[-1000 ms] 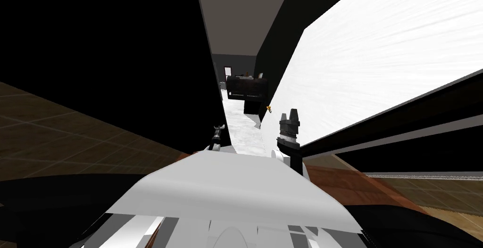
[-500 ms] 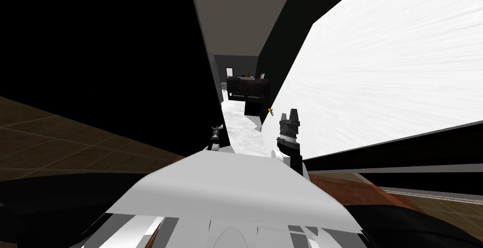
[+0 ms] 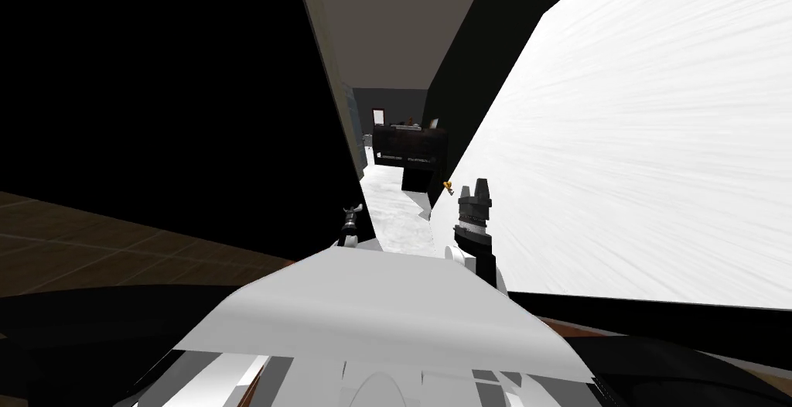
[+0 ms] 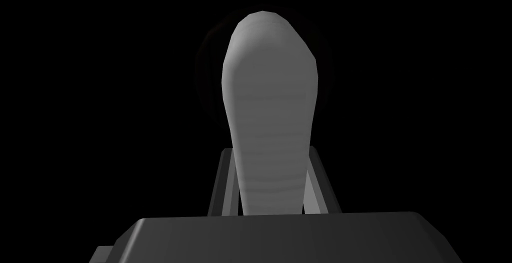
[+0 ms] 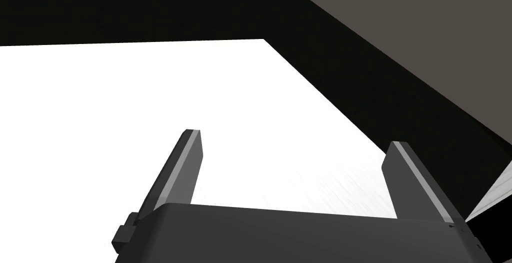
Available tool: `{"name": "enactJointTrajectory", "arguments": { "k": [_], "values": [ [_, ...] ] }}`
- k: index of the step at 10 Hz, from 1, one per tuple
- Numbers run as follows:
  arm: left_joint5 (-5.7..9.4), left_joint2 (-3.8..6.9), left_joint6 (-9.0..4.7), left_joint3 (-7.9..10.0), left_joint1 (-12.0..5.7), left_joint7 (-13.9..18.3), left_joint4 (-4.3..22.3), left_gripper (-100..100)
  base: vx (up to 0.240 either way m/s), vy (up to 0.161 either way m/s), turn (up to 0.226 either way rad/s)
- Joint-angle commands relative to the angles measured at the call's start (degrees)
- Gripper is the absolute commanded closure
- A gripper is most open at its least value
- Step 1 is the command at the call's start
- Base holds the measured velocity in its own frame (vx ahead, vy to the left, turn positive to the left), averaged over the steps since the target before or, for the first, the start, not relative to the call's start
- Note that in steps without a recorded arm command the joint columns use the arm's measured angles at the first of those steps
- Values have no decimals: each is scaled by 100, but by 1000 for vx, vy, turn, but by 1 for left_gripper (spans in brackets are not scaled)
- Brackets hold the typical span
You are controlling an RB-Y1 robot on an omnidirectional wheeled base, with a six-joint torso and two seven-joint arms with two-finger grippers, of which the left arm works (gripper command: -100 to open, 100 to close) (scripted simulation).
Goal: Push the door open
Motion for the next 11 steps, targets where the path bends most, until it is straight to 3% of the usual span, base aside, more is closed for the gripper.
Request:
{"name": "enactJointTrajectory", "arguments": {
  "k": [1,7,11],
  "values": [
    [17,44,-118,39,-76,0,173,100,25,13,-4],
    [183,48,-128,348,-72,-103,215,100,162,-53,59],
    [146,102,-159,447,-27,-31,291,100,146,-3,35]
  ]
}}
